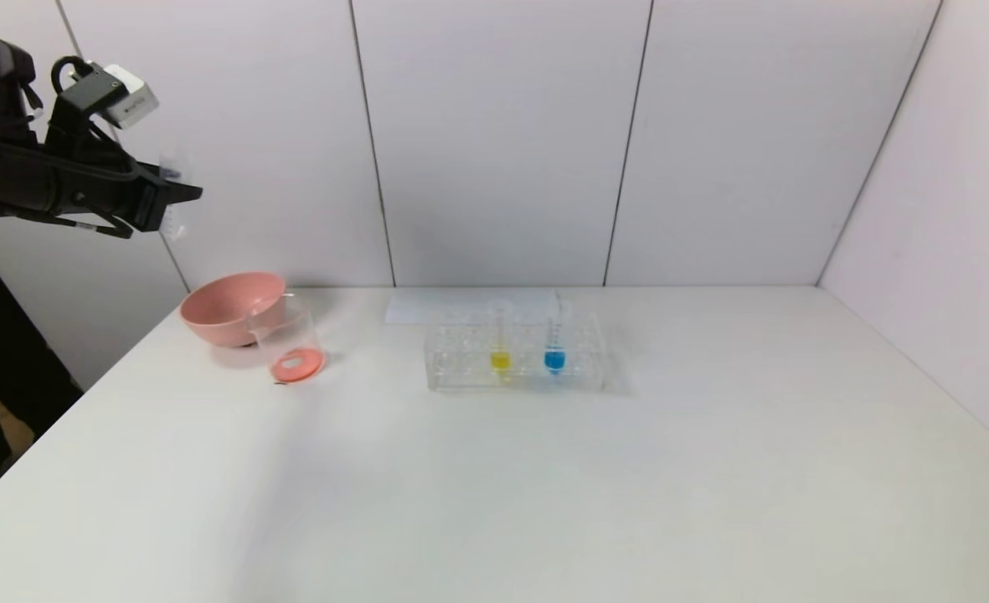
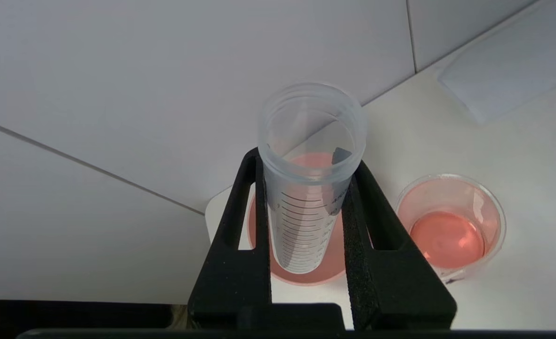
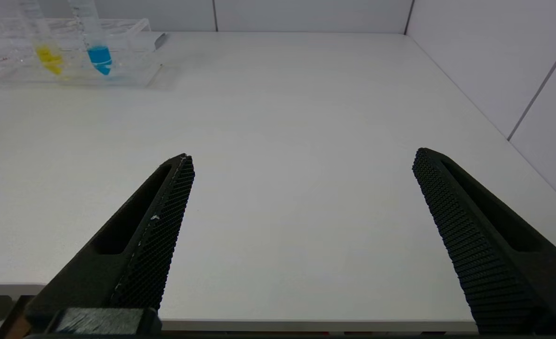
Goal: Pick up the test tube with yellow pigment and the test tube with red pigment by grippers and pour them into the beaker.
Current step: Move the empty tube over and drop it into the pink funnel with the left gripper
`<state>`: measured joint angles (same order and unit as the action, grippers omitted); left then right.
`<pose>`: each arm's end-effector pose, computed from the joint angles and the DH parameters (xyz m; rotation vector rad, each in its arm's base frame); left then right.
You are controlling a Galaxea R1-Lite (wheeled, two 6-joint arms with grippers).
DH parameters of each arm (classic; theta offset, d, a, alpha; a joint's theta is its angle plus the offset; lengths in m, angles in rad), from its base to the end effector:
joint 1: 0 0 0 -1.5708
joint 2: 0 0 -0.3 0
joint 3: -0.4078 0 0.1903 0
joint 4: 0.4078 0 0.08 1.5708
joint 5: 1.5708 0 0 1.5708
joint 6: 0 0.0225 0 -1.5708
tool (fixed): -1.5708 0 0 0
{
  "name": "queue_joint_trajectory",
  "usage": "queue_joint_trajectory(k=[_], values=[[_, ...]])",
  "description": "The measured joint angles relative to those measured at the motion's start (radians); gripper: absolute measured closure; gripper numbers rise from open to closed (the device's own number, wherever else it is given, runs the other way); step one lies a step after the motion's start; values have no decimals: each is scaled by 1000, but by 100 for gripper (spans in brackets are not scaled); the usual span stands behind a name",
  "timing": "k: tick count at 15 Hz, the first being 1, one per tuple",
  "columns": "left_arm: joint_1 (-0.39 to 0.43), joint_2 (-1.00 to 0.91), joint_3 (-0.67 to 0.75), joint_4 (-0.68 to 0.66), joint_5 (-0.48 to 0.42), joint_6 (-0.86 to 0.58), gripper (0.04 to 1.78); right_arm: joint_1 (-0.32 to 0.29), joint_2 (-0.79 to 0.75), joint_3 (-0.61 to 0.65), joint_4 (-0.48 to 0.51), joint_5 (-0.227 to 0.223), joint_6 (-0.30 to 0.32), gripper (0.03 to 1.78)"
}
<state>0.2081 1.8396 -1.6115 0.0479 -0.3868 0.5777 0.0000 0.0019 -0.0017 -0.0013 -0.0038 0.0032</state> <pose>0.3578 0.0669 0.2958 0.4918 0.2047 -0.2479 -0.0228 -0.0001 0.0761 0.0032 -0.0011 -0.0038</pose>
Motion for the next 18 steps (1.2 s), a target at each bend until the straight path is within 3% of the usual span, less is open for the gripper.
queue_joint_trajectory(k=[3,8,13,18], values=[[2,4,25,-17,18,-127,137,0,0,0,0,0,0,11],[1,12,51,-58,138,-279,137,0,0,0,0,0,0,11],[8,50,166,-313,183,-480,137,0,0,0,0,0,0,11],[34,157,229,-508,183,-525,137,0,0,0,0,0,0,11]])
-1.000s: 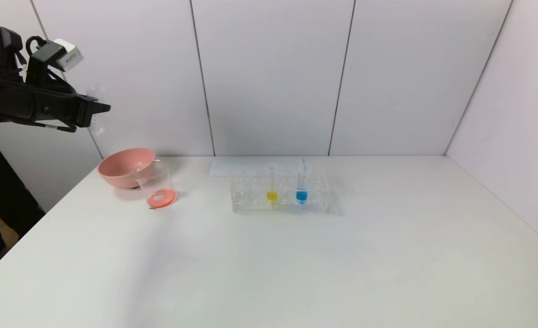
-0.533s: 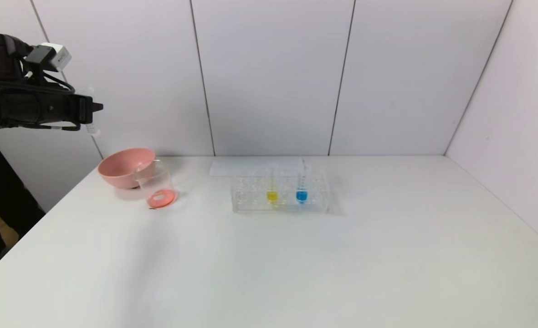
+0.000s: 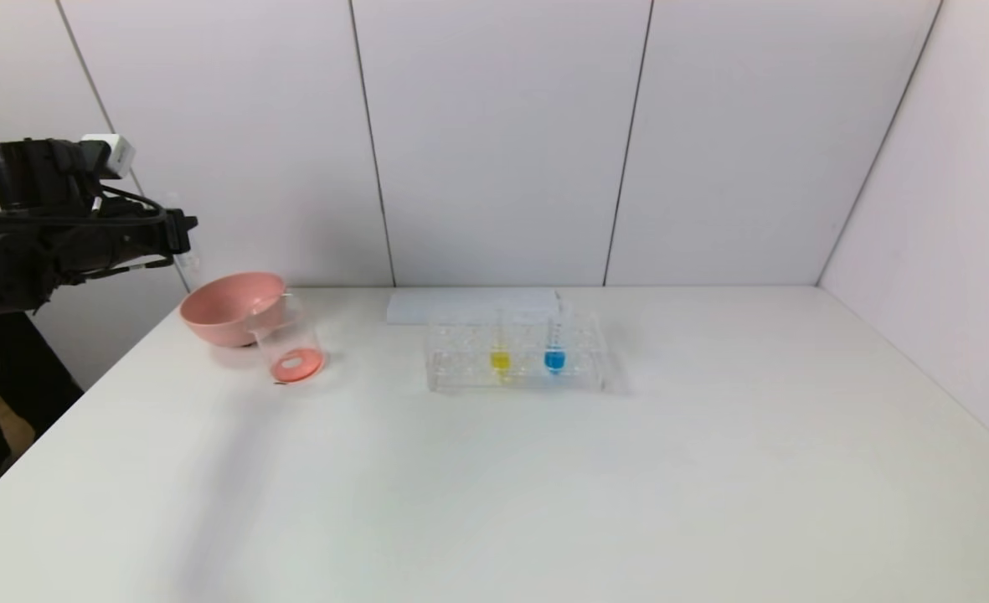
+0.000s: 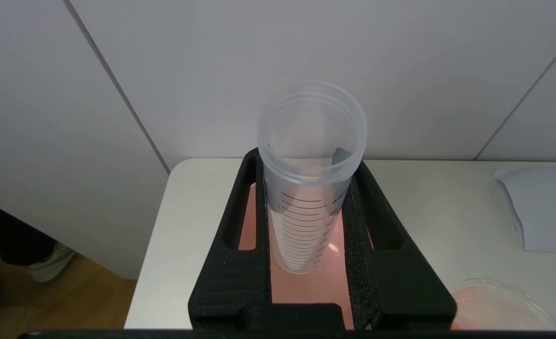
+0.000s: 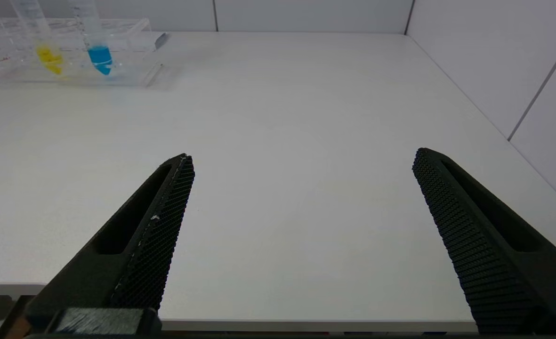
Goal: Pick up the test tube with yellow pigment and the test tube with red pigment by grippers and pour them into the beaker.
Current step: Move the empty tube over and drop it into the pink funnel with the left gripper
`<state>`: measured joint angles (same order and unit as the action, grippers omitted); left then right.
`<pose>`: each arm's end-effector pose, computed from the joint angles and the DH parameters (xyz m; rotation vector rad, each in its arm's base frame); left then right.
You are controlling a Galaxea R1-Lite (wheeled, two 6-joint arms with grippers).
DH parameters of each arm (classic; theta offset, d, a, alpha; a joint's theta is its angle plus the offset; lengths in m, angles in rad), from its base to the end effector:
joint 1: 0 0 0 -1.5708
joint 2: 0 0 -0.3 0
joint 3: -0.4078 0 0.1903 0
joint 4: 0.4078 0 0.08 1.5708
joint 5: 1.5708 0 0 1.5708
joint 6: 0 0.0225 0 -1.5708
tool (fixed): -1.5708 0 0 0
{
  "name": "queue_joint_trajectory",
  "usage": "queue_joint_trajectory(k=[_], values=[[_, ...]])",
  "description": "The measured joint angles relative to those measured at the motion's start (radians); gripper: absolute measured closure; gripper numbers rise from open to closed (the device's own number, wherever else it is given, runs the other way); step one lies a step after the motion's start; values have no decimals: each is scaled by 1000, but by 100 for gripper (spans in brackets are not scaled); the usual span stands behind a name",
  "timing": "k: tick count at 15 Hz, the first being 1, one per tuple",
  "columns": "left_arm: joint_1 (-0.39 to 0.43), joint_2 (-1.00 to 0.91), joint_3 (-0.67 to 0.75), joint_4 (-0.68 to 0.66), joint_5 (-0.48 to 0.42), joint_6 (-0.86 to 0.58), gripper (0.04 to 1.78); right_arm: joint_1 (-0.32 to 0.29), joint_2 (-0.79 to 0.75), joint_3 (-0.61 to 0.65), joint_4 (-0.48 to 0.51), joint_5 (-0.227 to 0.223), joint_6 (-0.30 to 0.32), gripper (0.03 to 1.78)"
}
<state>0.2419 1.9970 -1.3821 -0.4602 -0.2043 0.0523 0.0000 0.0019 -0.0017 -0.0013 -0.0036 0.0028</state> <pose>0.4002 0.0940 0.2183 0.0180 0.1518 0.0336 -0.0228 -0.0001 0.0761 0.0028 -0.0011 -0.0036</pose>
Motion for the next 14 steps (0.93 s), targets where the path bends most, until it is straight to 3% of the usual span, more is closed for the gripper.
queue_joint_trajectory(k=[10,14], values=[[10,155,-33,-6,-12,-20,137,0,0,0,0,0,0,11],[21,200,-46,-6,-86,-50,137,0,0,0,0,0,0,11]])
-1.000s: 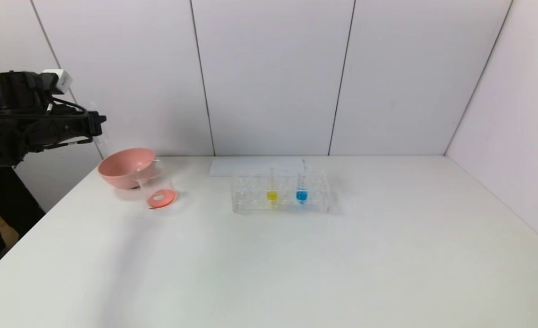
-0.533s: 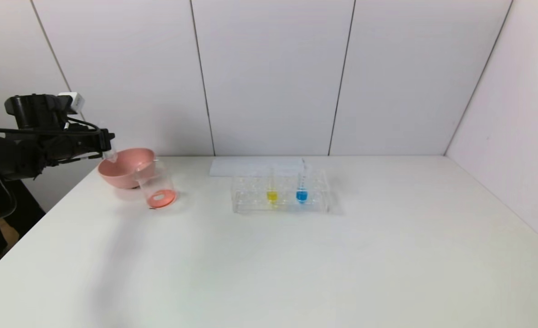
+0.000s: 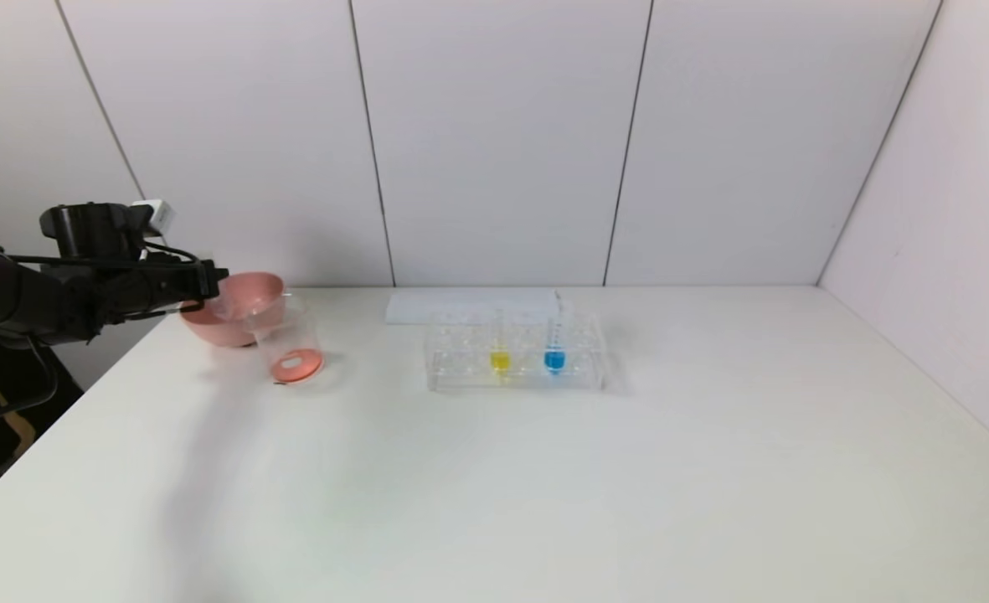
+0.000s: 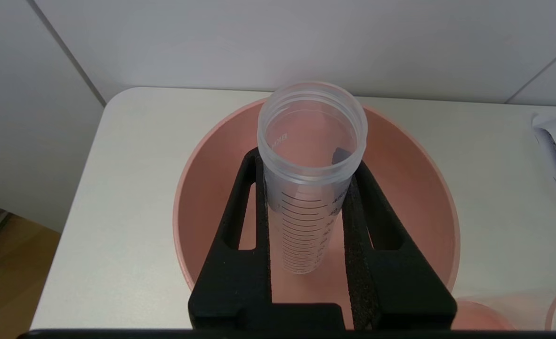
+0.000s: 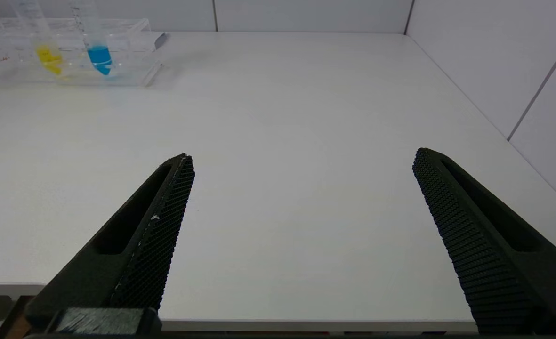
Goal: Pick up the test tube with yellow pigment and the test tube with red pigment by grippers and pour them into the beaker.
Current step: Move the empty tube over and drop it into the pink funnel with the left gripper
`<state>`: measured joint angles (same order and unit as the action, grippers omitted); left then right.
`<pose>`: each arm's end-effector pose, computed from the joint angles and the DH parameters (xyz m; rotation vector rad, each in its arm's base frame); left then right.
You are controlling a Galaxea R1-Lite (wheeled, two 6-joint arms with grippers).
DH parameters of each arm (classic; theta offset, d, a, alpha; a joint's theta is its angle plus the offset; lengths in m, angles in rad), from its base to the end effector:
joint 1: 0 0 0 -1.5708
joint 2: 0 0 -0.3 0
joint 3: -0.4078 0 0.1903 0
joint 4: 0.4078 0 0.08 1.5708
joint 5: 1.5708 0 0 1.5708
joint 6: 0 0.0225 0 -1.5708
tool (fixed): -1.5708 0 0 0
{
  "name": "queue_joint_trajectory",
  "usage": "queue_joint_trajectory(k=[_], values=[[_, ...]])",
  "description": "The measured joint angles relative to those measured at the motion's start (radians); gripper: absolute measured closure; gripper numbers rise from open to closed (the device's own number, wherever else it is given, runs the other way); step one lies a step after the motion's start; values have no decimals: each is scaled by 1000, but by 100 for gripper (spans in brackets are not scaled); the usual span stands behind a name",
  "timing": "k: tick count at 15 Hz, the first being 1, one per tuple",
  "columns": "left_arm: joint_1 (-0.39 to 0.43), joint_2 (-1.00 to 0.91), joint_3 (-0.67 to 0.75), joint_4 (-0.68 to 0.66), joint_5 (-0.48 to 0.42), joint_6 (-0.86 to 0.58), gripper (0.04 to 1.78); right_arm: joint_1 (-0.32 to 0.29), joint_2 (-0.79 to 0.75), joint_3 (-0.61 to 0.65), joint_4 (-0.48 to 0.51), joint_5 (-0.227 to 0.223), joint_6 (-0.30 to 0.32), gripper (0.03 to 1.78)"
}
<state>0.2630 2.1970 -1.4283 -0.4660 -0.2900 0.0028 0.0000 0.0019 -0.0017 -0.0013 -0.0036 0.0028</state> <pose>0.4370 0.1110 0.1456 -0.0799 0.2912 -0.0272 -0.0228 -0.0001 0.0761 0.0028 -0.0011 -0.0036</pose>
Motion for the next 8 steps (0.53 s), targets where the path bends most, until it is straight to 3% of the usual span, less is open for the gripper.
queue_joint_trajectory(k=[8], values=[[21,35,-20,-1,-5,-2,137,0,0,0,0,0,0,11]])
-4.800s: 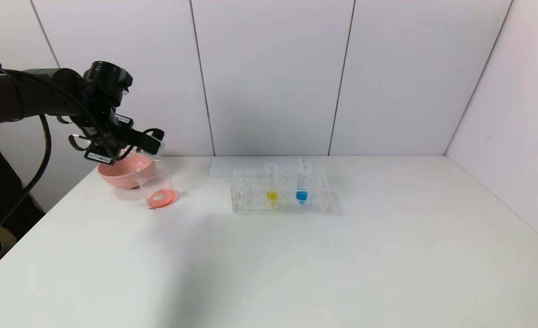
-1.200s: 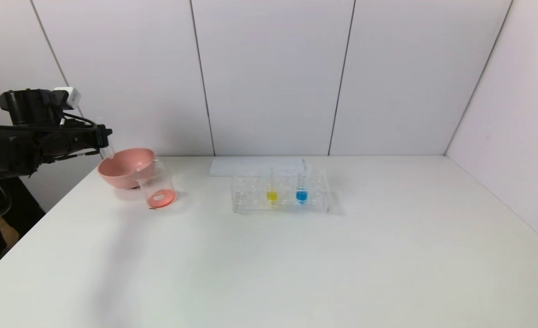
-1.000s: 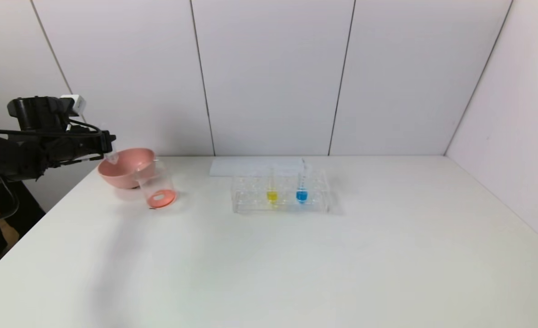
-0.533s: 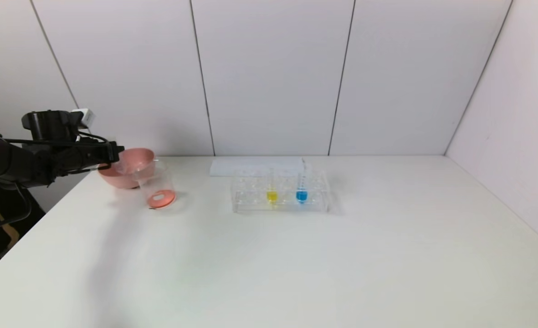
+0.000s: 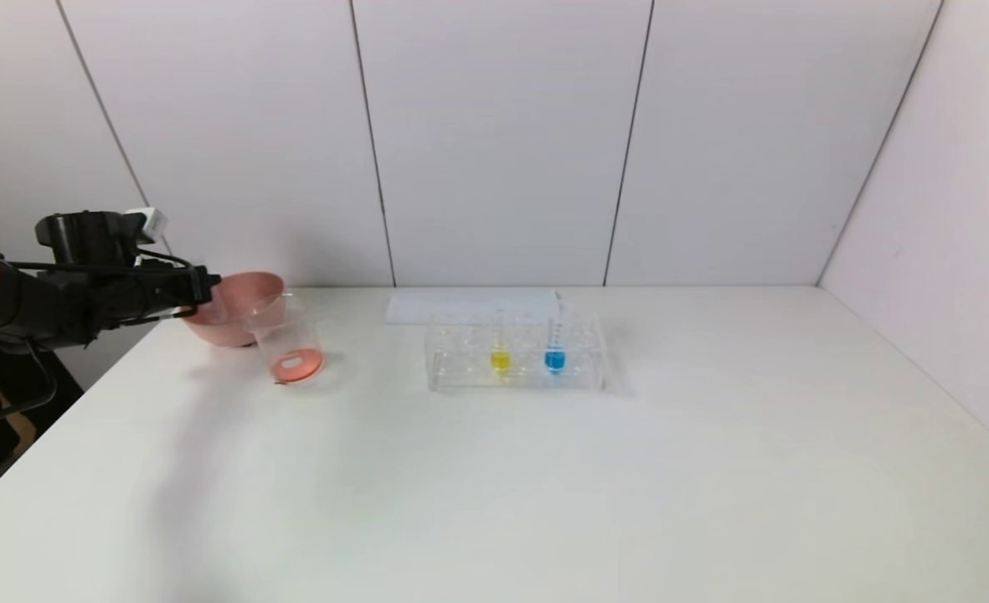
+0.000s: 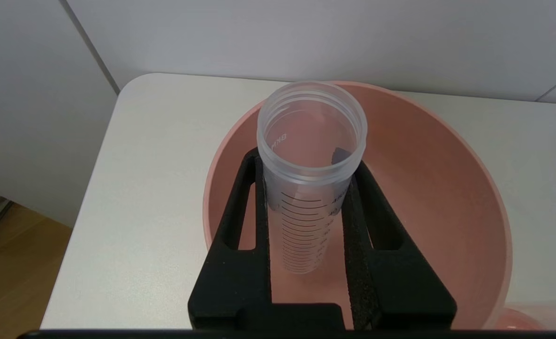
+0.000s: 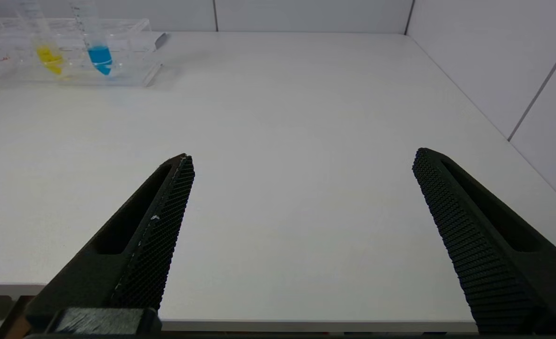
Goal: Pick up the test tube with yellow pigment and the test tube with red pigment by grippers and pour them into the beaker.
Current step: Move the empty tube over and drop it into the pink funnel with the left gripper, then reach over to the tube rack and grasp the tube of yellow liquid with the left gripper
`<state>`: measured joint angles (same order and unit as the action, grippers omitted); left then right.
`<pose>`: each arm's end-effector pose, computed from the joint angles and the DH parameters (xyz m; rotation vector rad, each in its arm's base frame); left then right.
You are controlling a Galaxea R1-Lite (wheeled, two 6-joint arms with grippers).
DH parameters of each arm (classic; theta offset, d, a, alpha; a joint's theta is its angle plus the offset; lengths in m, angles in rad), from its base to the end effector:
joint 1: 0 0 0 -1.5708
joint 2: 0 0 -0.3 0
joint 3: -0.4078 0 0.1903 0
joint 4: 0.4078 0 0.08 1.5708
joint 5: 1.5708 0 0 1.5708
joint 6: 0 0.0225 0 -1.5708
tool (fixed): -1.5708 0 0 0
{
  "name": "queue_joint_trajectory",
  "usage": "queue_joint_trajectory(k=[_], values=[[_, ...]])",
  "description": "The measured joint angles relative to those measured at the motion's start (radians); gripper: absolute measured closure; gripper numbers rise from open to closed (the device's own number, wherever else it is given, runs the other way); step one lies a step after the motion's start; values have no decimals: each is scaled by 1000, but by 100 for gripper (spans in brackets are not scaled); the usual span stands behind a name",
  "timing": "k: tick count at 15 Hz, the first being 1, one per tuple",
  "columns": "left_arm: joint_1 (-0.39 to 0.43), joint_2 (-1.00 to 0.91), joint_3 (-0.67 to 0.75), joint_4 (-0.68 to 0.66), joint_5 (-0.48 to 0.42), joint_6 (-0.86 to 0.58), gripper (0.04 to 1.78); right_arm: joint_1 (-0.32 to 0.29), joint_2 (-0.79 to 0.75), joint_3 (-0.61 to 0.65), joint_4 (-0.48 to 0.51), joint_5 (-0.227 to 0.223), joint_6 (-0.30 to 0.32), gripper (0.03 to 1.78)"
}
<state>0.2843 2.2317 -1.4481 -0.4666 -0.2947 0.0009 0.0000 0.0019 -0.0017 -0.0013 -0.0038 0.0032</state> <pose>0.4411 0.1221 0.1353 -0.0896 0.3038 -0.0105 -0.0228 -0.0001 0.0761 0.0032 -0.0011 -0.0038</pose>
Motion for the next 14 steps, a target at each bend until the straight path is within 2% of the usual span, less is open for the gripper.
queue_joint_trajectory(k=[3,6,11,14], values=[[5,10,-6,1,-1,4,135,0,0,0,0,0,0,11],[6,11,-10,-8,0,3,117,0,0,0,0,0,0,11],[10,8,-10,-12,0,5,42,0,0,0,0,0,0,11],[10,-10,1,-13,0,8,12,0,0,0,0,0,0,11]])
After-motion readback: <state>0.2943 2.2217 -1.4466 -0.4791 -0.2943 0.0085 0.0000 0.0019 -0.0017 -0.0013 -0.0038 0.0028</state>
